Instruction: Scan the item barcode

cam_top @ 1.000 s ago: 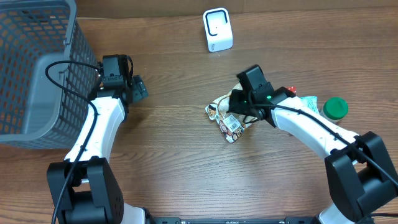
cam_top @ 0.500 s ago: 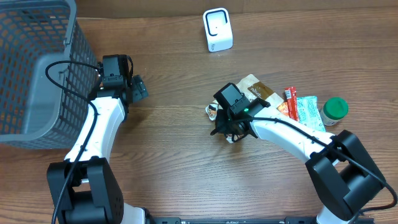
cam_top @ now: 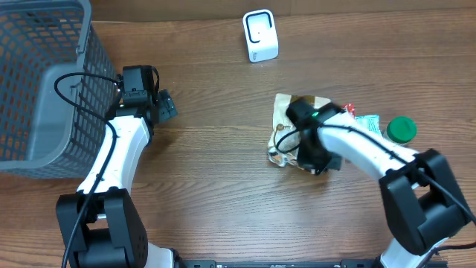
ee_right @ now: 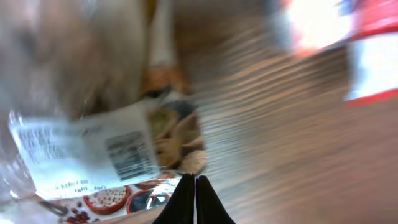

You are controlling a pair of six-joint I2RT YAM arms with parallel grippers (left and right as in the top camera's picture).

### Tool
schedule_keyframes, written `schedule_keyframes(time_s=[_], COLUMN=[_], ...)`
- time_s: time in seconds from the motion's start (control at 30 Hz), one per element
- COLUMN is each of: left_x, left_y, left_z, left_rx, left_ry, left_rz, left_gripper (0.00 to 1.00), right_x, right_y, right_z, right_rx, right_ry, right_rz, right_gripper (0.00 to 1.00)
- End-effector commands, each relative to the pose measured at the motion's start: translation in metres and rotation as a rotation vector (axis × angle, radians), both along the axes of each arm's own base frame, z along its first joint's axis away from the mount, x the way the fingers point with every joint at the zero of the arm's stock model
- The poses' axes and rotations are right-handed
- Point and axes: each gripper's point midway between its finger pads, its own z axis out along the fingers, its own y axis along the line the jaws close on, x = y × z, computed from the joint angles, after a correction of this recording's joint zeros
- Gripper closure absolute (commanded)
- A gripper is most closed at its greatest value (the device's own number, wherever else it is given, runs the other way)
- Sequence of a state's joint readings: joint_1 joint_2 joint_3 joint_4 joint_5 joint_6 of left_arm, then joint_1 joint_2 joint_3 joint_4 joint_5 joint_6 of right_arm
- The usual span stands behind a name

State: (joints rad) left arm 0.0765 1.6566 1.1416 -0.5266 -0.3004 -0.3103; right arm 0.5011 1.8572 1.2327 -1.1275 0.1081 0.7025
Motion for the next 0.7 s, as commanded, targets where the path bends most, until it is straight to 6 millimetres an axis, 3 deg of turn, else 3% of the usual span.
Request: schedule_keyframes(time_s=[0.0, 0.2, 0.33, 0.53, 0.67], left_x=[0.005, 0.005, 0.005, 0.005, 0.005], left_y=[0.004, 0.004, 0.004, 0.004, 0.004], left_z=[0.004, 0.004, 0.004, 0.004, 0.004], left_rx=[0.022, 0.022, 0.022, 0.022, 0.022], left_ry=[-0.005, -0.005, -0.005, -0.005, -0.005], left_rz=[-0.001, -0.001, -0.001, -0.001, -0.001], left_gripper=[0.0, 0.0, 0.0, 0.0, 0.0], right_x=[0.029, 0.042, 0.053, 0.06, 0.061], right_y=[0.001, 0.046, 0.085, 0.133, 0.14], right_z=[0.023, 0.046, 0.05, 0.045, 0.034], right_rx=[0.039, 0.269, 0.407, 0.445, 0.364], right_ry=[-0.06, -0.066, -0.129, -0.266, -0.355], right_rz=[-0.024, 0.057, 0.11, 0.238, 0.288], right_gripper=[0.96, 0.96, 0.96, 0.88, 0.88])
